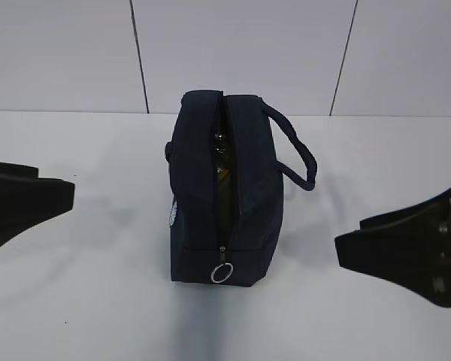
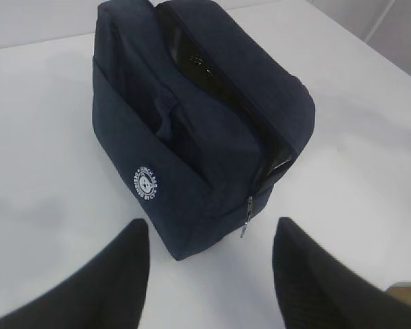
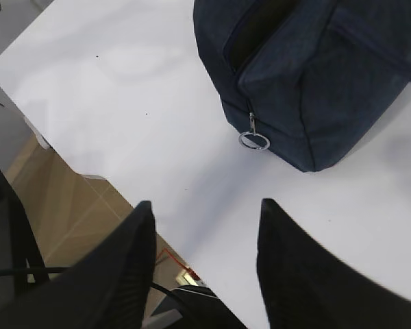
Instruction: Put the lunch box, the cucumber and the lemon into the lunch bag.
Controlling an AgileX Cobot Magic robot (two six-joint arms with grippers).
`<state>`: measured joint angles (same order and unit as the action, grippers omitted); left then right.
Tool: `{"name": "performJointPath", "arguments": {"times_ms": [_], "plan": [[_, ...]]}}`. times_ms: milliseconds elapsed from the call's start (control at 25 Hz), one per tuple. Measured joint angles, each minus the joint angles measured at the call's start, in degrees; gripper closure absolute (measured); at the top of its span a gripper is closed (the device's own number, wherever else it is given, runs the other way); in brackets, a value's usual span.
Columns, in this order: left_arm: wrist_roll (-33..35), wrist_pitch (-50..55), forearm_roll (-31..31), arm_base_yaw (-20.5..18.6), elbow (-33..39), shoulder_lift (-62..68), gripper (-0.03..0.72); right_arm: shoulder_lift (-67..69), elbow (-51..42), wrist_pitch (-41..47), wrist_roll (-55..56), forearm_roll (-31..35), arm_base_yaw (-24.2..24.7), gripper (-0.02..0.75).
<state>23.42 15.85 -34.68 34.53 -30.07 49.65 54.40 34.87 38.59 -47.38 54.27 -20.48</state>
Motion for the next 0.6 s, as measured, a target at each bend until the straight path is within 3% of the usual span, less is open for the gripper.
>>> {"name": "performJointPath", "arguments": {"times_ms": [280,600], "plan": [[0.12,-9.83,-0.15,6.53,0.0,12.69,0.283,0.0,-9.77,-5.63,-15.57,19.55,0.0,0.351],[0.12,-22.22,-0.67,13.72,0.0,26.71,0.284,-0.13,-15.19,-12.05,-29.63,34.8,0.0,0.35]]}}
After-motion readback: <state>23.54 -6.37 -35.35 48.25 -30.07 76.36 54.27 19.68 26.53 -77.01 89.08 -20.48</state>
